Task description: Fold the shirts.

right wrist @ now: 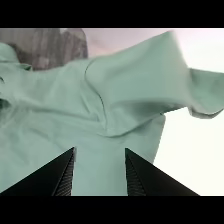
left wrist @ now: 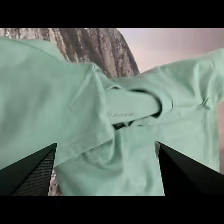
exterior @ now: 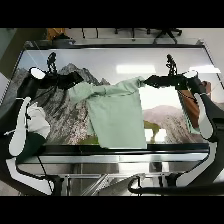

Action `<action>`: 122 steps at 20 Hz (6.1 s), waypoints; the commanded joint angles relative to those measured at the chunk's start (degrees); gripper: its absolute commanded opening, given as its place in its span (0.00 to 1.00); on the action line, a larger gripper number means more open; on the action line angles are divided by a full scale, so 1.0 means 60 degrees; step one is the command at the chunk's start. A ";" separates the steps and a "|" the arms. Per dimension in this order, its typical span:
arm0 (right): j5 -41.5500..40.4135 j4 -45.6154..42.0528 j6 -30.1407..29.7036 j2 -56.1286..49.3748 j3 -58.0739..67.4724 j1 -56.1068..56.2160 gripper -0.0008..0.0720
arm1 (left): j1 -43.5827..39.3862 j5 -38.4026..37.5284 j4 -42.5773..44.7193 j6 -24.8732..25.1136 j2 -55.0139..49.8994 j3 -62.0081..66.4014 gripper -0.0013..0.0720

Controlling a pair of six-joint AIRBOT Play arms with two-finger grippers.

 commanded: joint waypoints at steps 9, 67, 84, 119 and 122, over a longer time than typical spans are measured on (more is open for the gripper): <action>0.3603 -0.1523 0.1016 0.1825 -0.2590 -0.1792 0.51 | 0.0634 -0.4535 0.0113 0.0758 0.0845 -0.1956 0.96; -0.1246 0.0583 -0.0820 -0.1239 0.2801 0.0667 0.03 | -0.0342 0.0441 0.0168 0.2463 -0.1013 0.2881 0.04; 0.4521 -0.2907 0.4601 -0.0637 0.2732 -0.2696 0.36 | 0.0590 -0.0335 0.0186 0.2055 -0.3235 0.3785 0.05; -0.1614 -0.0623 0.1490 -0.0444 -0.0729 -0.0856 0.03 | 0.1949 -0.5574 0.1912 0.0102 -0.2055 0.1494 0.04; -0.0455 -0.0630 0.2404 -0.2947 0.3286 -0.0627 0.03 | 0.1650 -0.5555 0.3049 -0.0339 -0.0412 -0.0885 0.04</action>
